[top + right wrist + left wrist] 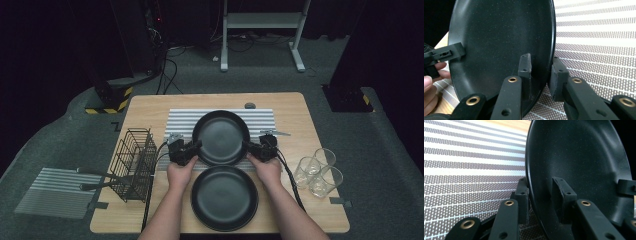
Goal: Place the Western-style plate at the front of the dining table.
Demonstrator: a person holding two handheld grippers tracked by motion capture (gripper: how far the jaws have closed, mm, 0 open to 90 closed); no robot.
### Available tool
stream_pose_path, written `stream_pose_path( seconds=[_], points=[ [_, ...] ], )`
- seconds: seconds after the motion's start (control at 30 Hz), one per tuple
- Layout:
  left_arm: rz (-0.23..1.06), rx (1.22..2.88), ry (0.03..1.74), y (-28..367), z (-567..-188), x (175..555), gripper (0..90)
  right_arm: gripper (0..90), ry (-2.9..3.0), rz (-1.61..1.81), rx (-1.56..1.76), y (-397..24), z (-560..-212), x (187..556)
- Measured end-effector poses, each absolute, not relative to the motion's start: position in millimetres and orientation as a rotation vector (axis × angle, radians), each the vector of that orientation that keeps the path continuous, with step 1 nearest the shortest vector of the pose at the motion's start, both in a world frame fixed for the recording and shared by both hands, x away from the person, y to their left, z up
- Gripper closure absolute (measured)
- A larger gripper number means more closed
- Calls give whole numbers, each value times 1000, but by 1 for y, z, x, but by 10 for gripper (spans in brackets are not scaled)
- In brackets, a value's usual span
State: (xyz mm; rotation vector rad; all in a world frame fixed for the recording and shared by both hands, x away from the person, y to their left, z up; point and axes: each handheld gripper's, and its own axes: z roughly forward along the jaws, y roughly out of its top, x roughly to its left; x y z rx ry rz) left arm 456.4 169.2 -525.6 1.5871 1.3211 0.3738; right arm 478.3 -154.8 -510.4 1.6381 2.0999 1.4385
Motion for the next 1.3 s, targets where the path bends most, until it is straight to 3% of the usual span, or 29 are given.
stream_pose_path(
  seconds=[1.3],
  points=[
    [337, 1587, 1423, 164, -529, 468, 651, 695, 2082, 1386, 1681, -149, -521, 491]
  ],
)
